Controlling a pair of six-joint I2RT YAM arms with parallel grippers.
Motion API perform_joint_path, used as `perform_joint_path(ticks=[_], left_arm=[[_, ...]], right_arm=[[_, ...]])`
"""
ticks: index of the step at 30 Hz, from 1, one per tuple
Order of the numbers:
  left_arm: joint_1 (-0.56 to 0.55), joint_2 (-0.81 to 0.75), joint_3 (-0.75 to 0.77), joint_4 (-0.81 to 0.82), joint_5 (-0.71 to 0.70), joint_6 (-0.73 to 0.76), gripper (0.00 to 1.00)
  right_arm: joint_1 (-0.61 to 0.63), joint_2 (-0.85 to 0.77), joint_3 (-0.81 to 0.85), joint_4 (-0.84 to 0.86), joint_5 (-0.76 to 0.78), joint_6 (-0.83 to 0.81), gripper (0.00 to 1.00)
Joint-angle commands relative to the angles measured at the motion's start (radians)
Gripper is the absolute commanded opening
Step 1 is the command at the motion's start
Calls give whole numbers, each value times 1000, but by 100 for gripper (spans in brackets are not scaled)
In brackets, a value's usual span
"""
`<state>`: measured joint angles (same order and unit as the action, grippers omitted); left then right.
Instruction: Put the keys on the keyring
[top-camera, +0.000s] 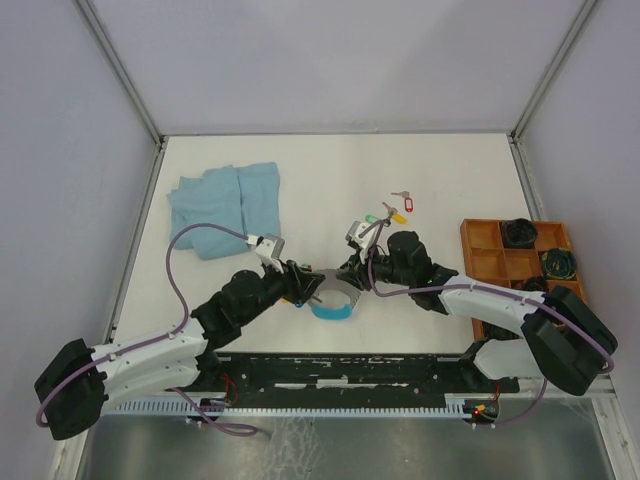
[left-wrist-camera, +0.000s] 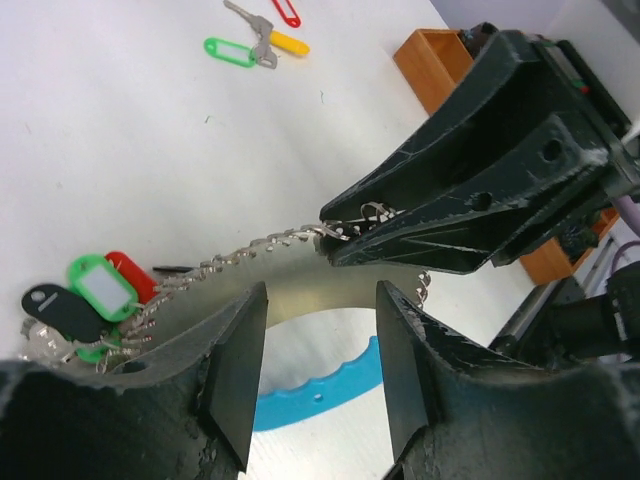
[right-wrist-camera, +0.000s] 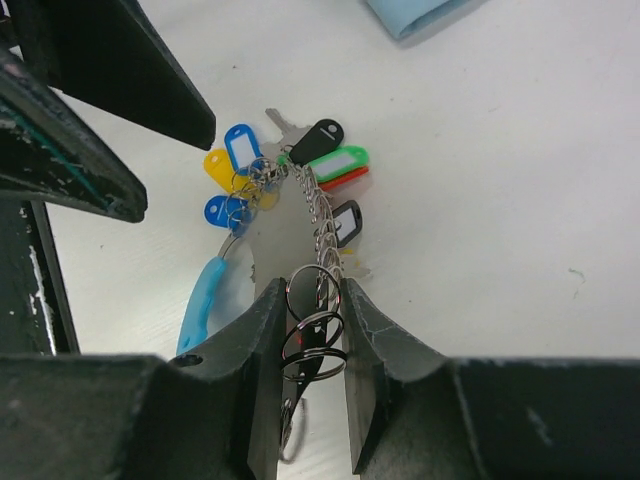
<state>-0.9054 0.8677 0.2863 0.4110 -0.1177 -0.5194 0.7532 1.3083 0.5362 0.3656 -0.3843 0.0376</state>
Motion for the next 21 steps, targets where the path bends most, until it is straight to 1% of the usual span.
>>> perform_joint_path(ticks=[1,6,10,13,15,19,21], left_arm=[[-1,-43,-20,-25,-79,-223,57],[-1,-55,-41,-76,-73,-497,66],[-2,-48,-71,-61,-72,-747,75],[0,-33,-63,-101,-88,-916,85],[-1,-16,-45,-118,-86,-987,91],[0,36,6,-119,-64,-1038,99],[0,76,29,-151,-59,-1100,99]], right_arm=[[9,-53,19,40,-39,-183,1],[12,-30,69,-40,-30,-240,1],[26,-37,65,-2,-16,-237,1],[33,-49,78,-4,11,-252,1],[36,-55,87,-7,17,-269,1],[42,-57,99,-3,17,-291,1],[47,-64,93,14,18,-292,1]])
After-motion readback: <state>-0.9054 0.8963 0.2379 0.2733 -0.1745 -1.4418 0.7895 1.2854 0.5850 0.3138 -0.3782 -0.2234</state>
